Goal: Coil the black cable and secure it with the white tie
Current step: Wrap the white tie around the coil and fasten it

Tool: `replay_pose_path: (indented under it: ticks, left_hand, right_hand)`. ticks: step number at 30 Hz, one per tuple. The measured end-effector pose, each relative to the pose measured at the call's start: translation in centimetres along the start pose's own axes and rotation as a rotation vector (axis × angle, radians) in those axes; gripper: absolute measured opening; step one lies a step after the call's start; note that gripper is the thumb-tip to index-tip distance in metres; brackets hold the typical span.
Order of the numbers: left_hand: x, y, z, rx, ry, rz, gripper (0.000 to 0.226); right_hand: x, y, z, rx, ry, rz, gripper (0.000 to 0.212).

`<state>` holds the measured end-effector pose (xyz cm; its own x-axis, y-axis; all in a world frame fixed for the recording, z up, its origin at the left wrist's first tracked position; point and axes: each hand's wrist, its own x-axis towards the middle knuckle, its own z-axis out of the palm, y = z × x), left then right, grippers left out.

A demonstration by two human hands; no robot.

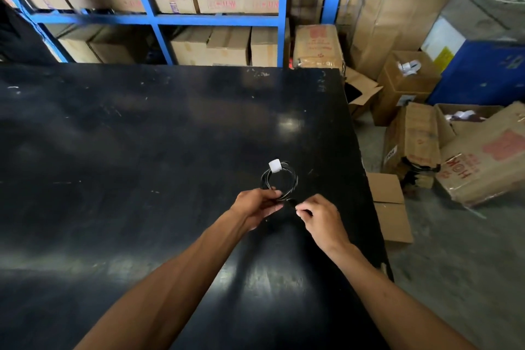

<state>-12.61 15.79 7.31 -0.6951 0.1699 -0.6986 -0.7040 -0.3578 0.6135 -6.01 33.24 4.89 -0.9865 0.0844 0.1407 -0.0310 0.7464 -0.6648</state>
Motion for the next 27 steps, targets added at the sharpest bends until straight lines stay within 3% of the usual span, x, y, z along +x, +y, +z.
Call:
replay_pose_path:
  ticks: [4,10,16,22,27]
  left_hand:
    - [-1.1,0.0,0.8,0.017,-0.066,-0.003,0.013]
    - [-2.2,0.3,1.2,-0.001,-0.101,0.096,0.015]
    - [-2.8,0.3,1.7,-0.020,-0.119,0.147,0.025]
    - [-3.2,1.0,1.9,0.007,-0.118,0.188,0.029]
    - [-3.0,1.2,1.8,0.030,-0.078,0.216,0.032]
  right_hand:
    - [0.1,-1.6,1.0,0.250,0.243,0.060,0.010]
    - [-0.5,-2.9,1.4,0.536,0.310,0.231,0.016]
    - [-0.2,-3.4,0.8,0.469,0.415,0.213,0.017]
    - [0.0,-3.2,0.3,0.549,0.303,0.214,0.030]
    - [-0.7,-2.8,-0.2,0.307,0.256,-0.074,0.020]
